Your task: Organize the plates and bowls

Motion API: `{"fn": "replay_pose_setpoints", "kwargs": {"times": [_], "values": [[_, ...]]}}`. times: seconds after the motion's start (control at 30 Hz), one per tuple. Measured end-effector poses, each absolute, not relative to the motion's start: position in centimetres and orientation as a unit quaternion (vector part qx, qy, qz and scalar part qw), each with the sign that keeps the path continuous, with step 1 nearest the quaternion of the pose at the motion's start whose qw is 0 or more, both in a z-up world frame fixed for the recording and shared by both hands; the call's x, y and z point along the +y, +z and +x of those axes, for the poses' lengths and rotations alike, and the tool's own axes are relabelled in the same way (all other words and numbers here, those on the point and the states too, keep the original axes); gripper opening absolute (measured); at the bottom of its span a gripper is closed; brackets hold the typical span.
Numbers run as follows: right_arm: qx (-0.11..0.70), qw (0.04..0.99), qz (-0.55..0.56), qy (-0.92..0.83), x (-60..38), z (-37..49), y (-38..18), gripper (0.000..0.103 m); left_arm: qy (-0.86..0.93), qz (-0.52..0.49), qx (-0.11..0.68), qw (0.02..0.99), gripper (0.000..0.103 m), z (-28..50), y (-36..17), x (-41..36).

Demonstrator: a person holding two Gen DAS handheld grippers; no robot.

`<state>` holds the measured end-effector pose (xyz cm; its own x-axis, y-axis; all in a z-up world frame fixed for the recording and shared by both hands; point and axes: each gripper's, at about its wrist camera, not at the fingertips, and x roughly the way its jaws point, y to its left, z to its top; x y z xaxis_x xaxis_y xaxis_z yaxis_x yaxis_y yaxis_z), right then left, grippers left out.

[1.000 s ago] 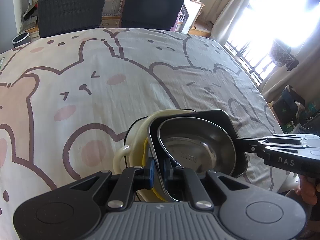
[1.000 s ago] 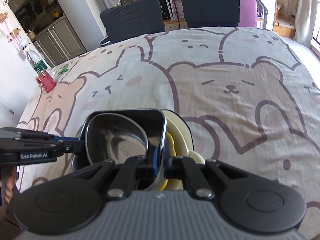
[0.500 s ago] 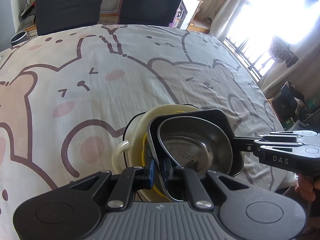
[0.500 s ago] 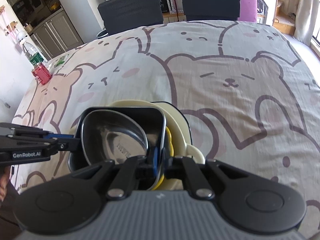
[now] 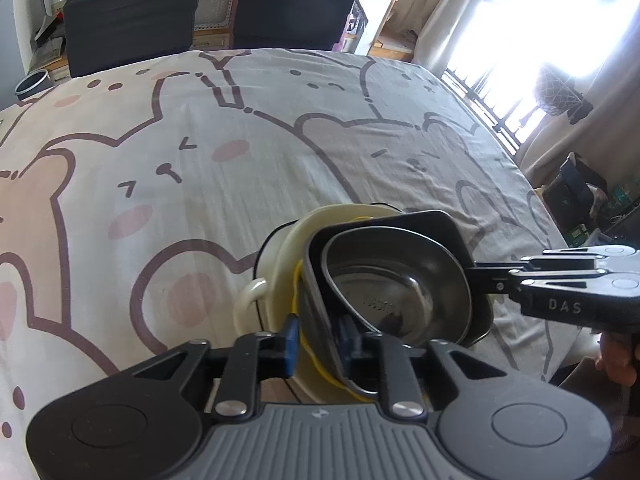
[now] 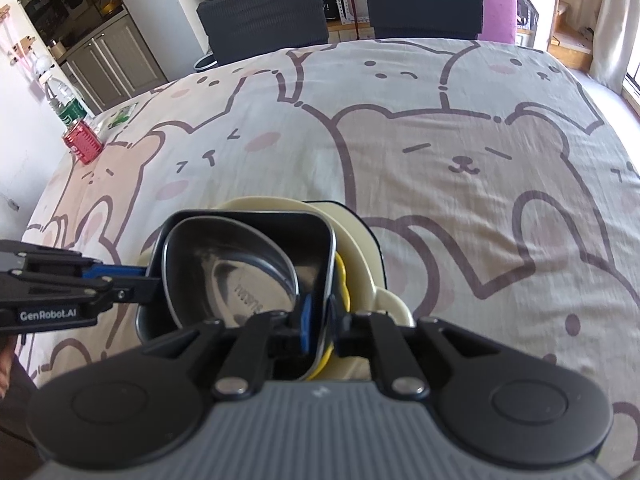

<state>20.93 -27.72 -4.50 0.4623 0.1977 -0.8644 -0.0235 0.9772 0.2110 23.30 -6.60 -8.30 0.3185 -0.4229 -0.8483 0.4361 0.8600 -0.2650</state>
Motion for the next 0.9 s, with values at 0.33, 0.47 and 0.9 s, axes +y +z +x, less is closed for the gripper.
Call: {"fn": "replay_pose_setpoints", "kwargs": {"times": [0.33, 0.47, 0.9], "values": [[0.486, 0.87, 0.07, 0.047, -28.6, 20.5, -2.4, 0.067, -0.271, -0.015, 0.527, 0.805, 0.08, 24.1, -7.9, -4.2], [0.464, 0.883, 0.055, 0.041, -28.6, 20.1, -1.4, 0.075, -0.268, -0.015, 0.515, 0.814, 0.093, 24.3, -7.3, -3.0], [0.41, 0.911, 0.046, 0.012, -28.5, 16.7, 0.8, 0.095, -0.241, -0.034, 0.453, 0.858, 0.103, 21.2, -3.8, -0.4]]}}
